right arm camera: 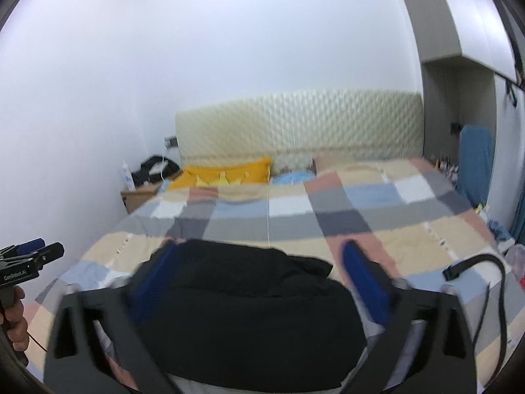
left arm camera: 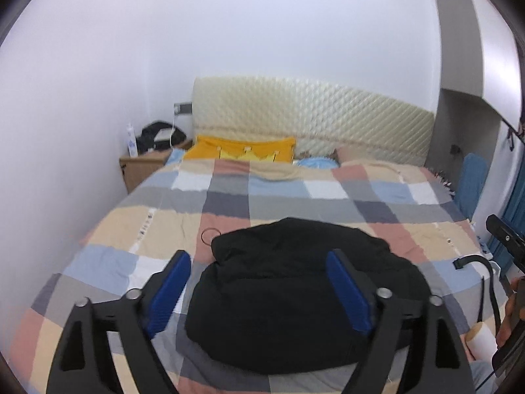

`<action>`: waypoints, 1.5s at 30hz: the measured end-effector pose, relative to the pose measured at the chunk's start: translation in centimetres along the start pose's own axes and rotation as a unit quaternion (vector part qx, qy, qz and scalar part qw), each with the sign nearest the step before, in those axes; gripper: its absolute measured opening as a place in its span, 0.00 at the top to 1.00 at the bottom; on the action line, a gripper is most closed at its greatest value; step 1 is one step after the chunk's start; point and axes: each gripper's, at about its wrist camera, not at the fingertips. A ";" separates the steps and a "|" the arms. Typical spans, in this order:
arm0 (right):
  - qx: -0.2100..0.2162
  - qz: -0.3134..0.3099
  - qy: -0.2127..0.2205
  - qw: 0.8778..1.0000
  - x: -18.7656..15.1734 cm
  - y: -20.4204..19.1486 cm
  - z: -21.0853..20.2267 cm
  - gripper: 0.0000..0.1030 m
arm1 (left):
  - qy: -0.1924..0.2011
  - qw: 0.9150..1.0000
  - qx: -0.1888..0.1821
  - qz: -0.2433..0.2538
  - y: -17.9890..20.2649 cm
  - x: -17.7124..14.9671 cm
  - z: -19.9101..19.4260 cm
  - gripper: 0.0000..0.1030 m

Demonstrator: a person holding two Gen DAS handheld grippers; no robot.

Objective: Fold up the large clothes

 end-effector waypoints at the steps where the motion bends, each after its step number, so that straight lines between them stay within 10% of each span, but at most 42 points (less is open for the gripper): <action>1: 0.001 -0.004 0.009 1.000 0.0 -0.3 -1.0 0.00 | 0.005 1.000 0.002 0.003 0.0 -0.1 -1.1 0.15; 19: -0.008 -0.003 0.027 1.000 -3.4 -2.7 -10.5 0.00 | -0.007 1.000 -0.025 0.011 2.6 -3.9 -7.7 0.14; 45: -0.021 0.012 -0.063 0.998 -11.5 -1.7 -8.8 0.00 | -0.071 0.996 -0.001 0.044 4.4 -10.0 -4.0 0.14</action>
Point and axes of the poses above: each gripper's, at about its wrist camera, not at the fingertips, and z roughly the way its jaws point, y to its right, x to its top, and after that the axes turned 5 degrees about x, right-handed
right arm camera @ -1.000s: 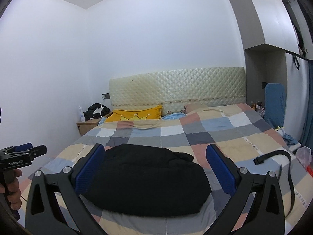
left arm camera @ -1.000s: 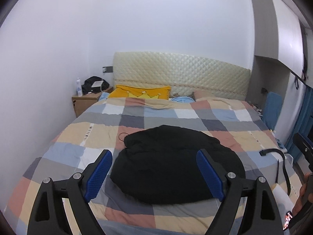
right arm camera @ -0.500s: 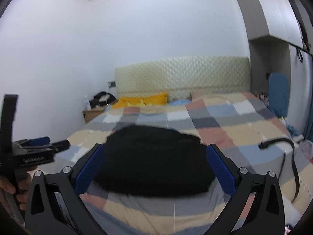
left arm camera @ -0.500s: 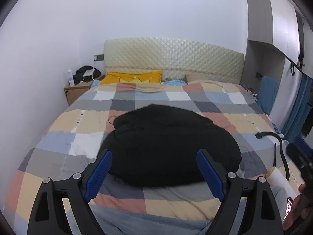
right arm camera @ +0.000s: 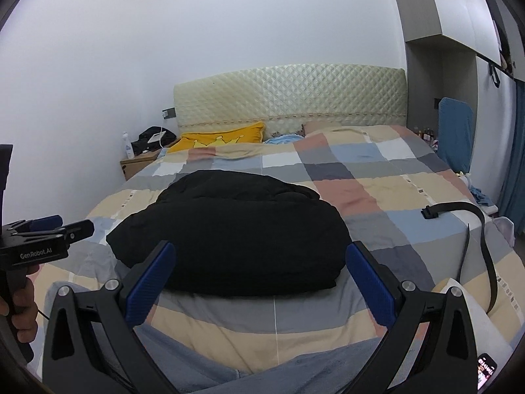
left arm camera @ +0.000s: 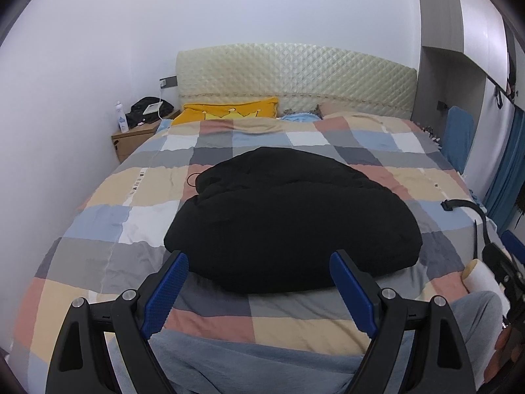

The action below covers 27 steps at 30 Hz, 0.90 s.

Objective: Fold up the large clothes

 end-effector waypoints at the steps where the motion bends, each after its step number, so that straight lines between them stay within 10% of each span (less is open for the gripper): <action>1: 0.000 0.001 0.000 1.000 0.0 -0.1 0.0 0.00 | 0.001 1.000 0.003 0.000 -0.1 0.1 0.1 0.14; 27: 0.008 -0.001 -0.013 1.000 -0.1 -1.2 0.7 0.00 | -0.014 1.000 0.008 -0.010 -0.4 0.4 0.7 0.14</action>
Point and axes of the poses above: each gripper's, at about its wrist camera, not at the fingertips, and z roughly the way its jaws point, y to its right, x to its top, and after that the axes turned 5 degrees about x, right-handed
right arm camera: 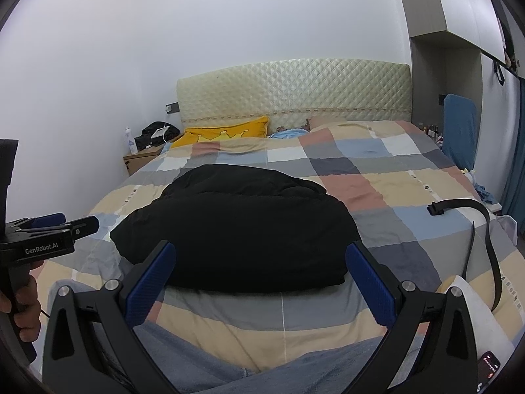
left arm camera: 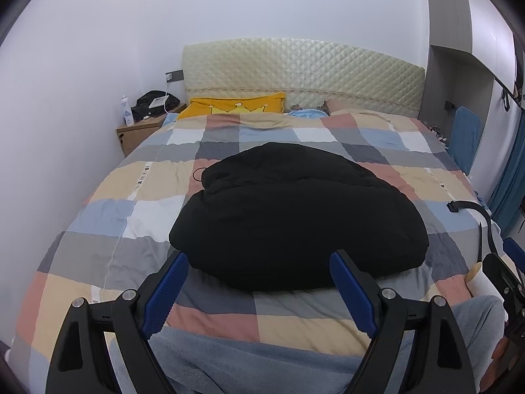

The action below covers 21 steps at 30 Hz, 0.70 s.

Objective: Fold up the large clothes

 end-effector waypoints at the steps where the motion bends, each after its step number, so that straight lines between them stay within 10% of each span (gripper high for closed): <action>1: 0.000 -0.001 0.000 1.000 0.0 0.1 0.0 0.00 | 0.000 1.000 0.000 0.000 0.0 0.0 0.0 0.14; 21: 0.000 -0.003 -0.017 1.000 -0.4 0.2 0.6 0.00 | -0.013 1.000 0.005 -0.004 0.4 -0.7 -0.3 0.14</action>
Point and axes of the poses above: each gripper's, at about its wrist camera, not at the fingertips, and z roughly the way its jaws point, y to its right, x to its top, and after that the axes turned 5 degrees about x, right-handed
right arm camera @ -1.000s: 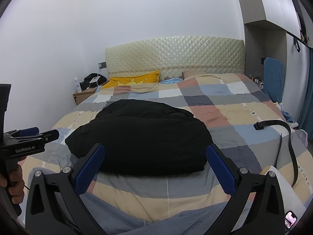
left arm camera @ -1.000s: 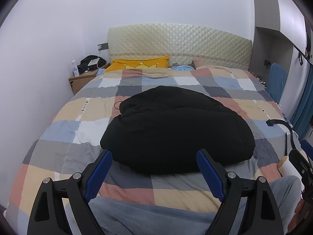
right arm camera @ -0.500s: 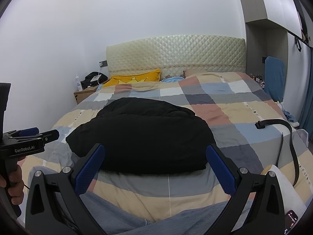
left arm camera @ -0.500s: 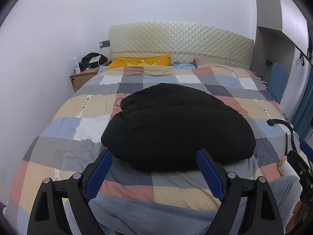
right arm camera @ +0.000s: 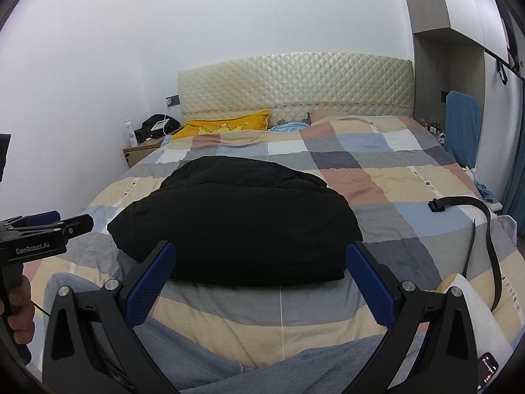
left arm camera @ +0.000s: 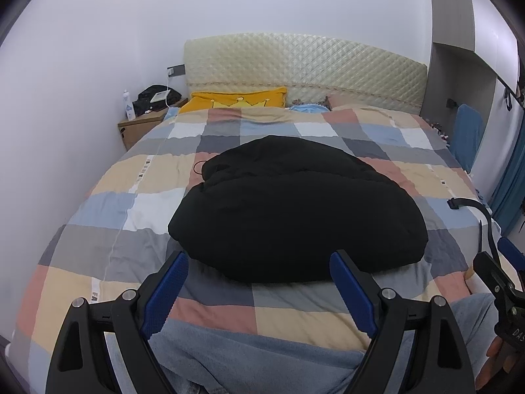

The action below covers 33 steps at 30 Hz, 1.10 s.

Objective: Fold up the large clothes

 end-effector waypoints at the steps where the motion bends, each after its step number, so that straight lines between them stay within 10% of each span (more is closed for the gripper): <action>1: 0.000 0.001 -0.001 1.000 0.0 0.0 0.0 0.00 | -0.001 1.000 0.000 0.000 0.0 0.0 0.0 0.14; 33: -0.005 0.003 -0.003 1.000 0.1 0.7 0.8 0.00 | -0.015 1.000 -0.013 -0.003 0.5 -0.5 -0.4 0.14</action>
Point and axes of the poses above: each gripper's, at about its wrist camera, not at the fingertips, and z roughly the way its jaws point, y to its right, x to its top, and after that the axes turned 5 degrees about x, right-handed
